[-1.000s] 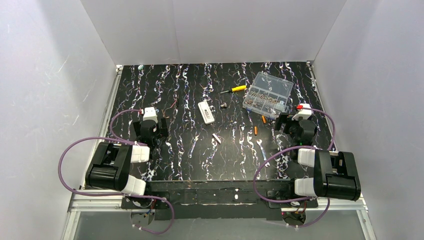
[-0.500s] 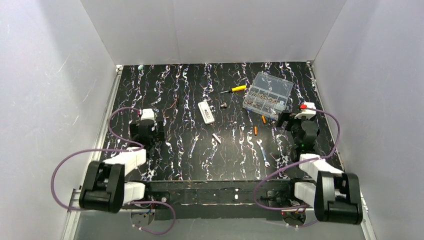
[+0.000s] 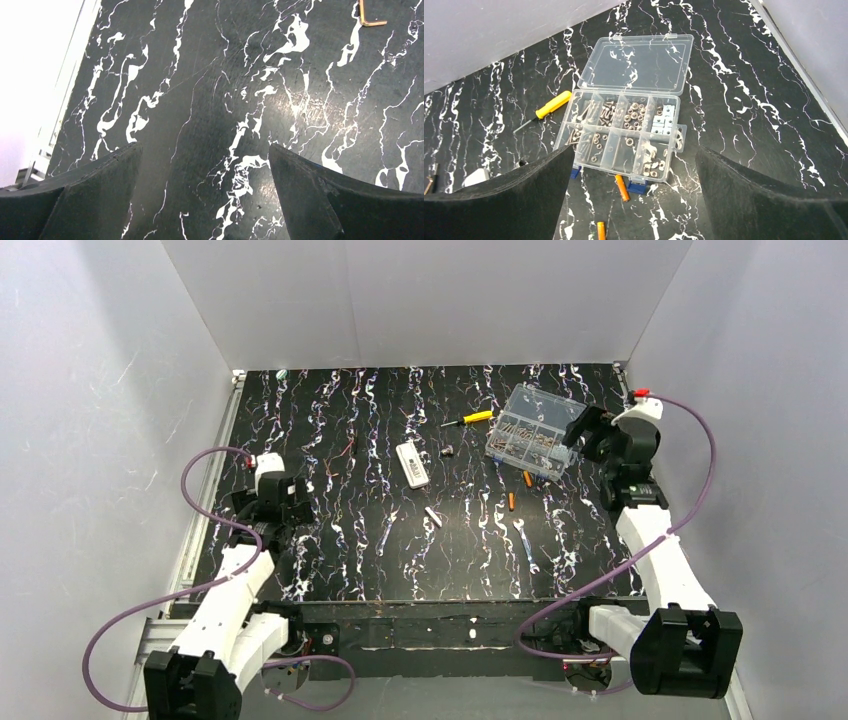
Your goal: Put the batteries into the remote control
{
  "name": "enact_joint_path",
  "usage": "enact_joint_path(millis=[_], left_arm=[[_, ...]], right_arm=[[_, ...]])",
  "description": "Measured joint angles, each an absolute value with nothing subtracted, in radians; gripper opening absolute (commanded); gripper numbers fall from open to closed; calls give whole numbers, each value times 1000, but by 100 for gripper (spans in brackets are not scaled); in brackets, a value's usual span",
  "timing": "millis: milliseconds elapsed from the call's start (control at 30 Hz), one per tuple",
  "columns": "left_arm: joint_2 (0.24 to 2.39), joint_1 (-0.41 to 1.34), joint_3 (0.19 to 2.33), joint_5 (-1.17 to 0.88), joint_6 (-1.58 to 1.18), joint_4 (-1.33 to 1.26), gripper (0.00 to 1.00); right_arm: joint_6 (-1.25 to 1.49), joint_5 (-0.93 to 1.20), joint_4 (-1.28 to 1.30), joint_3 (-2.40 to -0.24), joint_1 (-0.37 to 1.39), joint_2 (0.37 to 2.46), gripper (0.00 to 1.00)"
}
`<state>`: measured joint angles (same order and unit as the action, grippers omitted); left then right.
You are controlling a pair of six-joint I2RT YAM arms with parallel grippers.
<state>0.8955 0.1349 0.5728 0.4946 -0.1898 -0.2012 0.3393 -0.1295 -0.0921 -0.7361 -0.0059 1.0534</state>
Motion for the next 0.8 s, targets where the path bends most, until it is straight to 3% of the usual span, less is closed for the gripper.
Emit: enact_joint_path(millis=[367, 667, 800], left_arm=[[796, 133, 582, 540, -262, -6, 99], [828, 132, 635, 549, -315, 135, 100], [861, 132, 677, 542, -315, 178, 100]], right_arm=[[390, -72, 173, -844, 15, 1121, 100], [398, -132, 293, -1121, 400, 1327, 100], [412, -128, 324, -1245, 538, 1471, 95]])
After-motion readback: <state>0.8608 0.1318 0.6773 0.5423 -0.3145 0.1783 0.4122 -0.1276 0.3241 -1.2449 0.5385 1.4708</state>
